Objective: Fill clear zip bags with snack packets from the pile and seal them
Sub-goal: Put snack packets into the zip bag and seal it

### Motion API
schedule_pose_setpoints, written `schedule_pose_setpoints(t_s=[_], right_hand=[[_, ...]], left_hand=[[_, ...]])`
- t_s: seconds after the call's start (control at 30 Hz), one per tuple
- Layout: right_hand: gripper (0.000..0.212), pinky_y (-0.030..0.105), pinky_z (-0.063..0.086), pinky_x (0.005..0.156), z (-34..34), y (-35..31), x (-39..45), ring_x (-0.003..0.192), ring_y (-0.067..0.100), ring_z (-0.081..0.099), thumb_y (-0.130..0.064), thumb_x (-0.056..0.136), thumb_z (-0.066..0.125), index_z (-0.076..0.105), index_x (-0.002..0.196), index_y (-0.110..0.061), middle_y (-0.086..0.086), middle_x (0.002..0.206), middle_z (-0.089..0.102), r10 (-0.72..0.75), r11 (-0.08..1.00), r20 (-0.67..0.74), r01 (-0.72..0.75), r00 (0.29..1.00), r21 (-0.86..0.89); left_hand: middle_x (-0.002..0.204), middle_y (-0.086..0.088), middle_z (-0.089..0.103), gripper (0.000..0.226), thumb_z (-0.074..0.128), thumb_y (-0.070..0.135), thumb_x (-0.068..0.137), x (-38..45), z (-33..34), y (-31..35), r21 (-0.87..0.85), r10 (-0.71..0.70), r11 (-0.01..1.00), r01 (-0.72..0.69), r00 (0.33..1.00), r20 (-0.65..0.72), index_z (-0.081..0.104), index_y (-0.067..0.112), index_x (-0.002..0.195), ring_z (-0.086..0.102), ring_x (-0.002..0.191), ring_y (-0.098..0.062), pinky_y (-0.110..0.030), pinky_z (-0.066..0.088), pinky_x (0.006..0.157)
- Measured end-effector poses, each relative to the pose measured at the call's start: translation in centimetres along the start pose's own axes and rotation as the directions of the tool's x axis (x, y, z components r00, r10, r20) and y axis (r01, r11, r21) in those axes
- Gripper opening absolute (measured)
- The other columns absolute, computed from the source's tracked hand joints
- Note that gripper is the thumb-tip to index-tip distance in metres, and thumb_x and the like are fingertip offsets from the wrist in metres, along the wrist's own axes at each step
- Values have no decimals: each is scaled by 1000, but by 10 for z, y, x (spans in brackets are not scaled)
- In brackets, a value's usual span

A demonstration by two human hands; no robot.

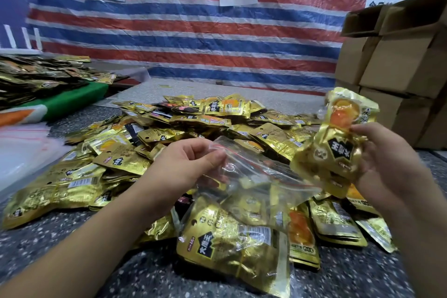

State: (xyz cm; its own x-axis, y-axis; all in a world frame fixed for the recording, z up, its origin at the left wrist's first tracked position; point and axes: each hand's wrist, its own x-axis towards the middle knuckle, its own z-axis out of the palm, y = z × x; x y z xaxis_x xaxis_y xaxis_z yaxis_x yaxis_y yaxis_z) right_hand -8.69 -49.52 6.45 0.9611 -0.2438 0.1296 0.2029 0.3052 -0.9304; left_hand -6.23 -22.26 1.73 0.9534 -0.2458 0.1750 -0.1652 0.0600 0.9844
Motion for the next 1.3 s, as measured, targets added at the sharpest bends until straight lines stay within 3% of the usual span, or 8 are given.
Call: schedule_pose_setpoints(t_s=[0.13, 0.27, 0.37, 0.53, 0.7, 0.87, 1.17, 1.3], right_hand=[[20, 35, 61, 78, 1, -2, -4, 97, 21, 71, -10, 97, 45, 63, 106, -10, 7, 101, 71, -82, 947, 123, 39, 989, 320], [30, 26, 59, 76, 7, 8, -5, 97, 14, 73, -13, 90, 52, 58, 119, -11, 3, 103, 75, -173, 920, 173, 96, 970, 381], [25, 33, 60, 76, 14, 18, -7, 95, 17, 73, -16, 89, 54, 63, 113, -17, 2, 105, 75, -248, 946, 268, 174, 931, 272], [30, 41, 61, 75, 20, 29, -12, 99, 26, 73, -24, 84, 65, 64, 114, -22, 5, 107, 75, -377, 917, 267, 398, 887, -27], [22, 26, 59, 67, 23, 32, -20, 85, 18, 75, -23, 84, 68, 72, 103, -31, 3, 96, 77, -338, 853, 441, 469, 831, -229], [24, 32, 61, 74, 29, 38, -24, 88, 17, 74, -31, 85, 67, 68, 108, -26, 1, 99, 77, -259, 821, 480, 453, 838, -347], [20, 44, 63, 67, 30, 39, -28, 79, 22, 75, -34, 83, 62, 67, 102, -35, 2, 91, 77, -216, 777, 501, 458, 838, -431], [20, 34, 61, 62, 31, 42, -29, 79, 16, 74, -43, 80, 61, 65, 99, -39, -3, 91, 76, -147, 738, 549, 461, 823, -492]], left_hand=[[93, -25, 71, 26, 68, 27, 76, -1, 1, 0, 7, 5, 1000, -6, 1000, 26, 73, 4, 88, 70, 70, -20, -24, 56, 57], [93, -27, 70, 25, 68, 26, 77, -1, 3, 0, 11, 9, 1000, -9, 1000, 26, 73, 5, 87, 69, 69, -19, -24, 56, 58], [95, -30, 67, 27, 68, 27, 75, -2, 3, 1, 20, 7, 1000, -7, 1000, 11, 73, 4, 87, 68, 70, -21, -24, 56, 58], [95, -29, 69, 33, 66, 27, 75, -2, 4, 3, -2, 3, 1000, -3, 1000, 11, 73, 1, 93, 68, 72, -23, -25, 56, 57], [81, -13, 75, 27, 62, 27, 79, -3, 3, 2, -27, -6, 1000, 7, 999, 34, 75, 5, 86, 70, 65, -18, -25, 56, 56], [84, -25, 72, 30, 60, 30, 82, -3, 5, -1, -3, 29, 1000, -29, 999, 30, 74, 4, 84, 69, 64, -19, -26, 58, 59], [82, -11, 76, 31, 56, 37, 85, -5, 7, -3, 0, 66, 998, -66, 997, 26, 79, 16, 85, 71, 68, -19, -30, 60, 62], [80, -16, 74, 34, 55, 37, 86, -6, 8, -4, 12, 75, 997, -76, 997, 34, 77, 11, 83, 72, 67, -21, -26, 57, 57]])
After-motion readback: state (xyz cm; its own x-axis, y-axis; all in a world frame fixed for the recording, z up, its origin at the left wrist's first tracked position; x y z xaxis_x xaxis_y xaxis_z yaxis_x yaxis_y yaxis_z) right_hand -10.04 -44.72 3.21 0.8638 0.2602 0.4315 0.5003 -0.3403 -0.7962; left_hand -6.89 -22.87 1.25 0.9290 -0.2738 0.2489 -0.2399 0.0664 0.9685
